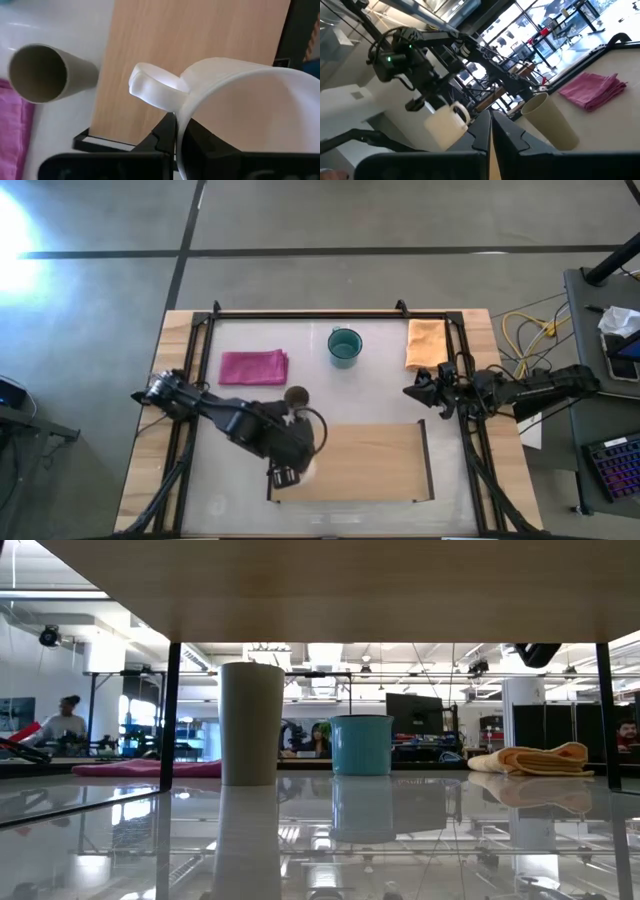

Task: Stack small to large cups/mugs on shelf
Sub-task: Put the white mug on the shelf

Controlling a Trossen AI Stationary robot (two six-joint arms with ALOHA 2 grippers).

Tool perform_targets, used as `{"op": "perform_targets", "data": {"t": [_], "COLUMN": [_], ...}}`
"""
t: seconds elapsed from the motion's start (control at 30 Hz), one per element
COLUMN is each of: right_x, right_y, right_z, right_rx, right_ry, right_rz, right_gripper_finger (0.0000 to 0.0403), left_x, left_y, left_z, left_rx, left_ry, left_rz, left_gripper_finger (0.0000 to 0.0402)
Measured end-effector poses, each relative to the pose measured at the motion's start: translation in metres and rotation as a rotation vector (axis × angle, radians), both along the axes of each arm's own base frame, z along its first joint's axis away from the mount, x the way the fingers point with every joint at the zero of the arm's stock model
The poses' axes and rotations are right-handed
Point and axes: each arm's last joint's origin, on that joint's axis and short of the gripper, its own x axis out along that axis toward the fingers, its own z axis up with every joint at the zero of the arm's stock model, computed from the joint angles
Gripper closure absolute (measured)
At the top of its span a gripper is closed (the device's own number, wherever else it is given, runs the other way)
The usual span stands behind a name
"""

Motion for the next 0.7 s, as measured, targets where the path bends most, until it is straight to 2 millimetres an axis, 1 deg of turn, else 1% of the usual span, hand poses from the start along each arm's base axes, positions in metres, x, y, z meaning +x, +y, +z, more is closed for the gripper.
{"op": "perform_targets", "data": {"t": [0.2,0.37,0.5,0.7], "right_x": [0.0,0.0,0.0,0.0001], "right_y": [0.0,0.0,0.0,0.0], "right_z": [0.0,-0.0002,-0.0003,-0.0009], "right_rx": [0.047,0.051,0.05,0.05], "right_ry": [0.002,0.004,0.005,0.011], "right_rz": [0.011,0.012,0.011,0.011], "right_gripper_finger": [0.0394,0.0394,0.0394,0.0394], "left_x": [0.0086,0.0093,0.0065,0.0084], "left_y": [-0.0057,-0.0042,-0.0004,0.0036], "left_z": [-0.0127,-0.0129,-0.0128,-0.0126], "left_rx": [0.013,0.005,-0.017,-0.049], "left_ry": [0.034,0.038,0.081,0.093], "left_rz": [0.0,0.028,0.05,0.051], "left_gripper_finger": [0.0402,0.0401,0.0401,0.0401]}}
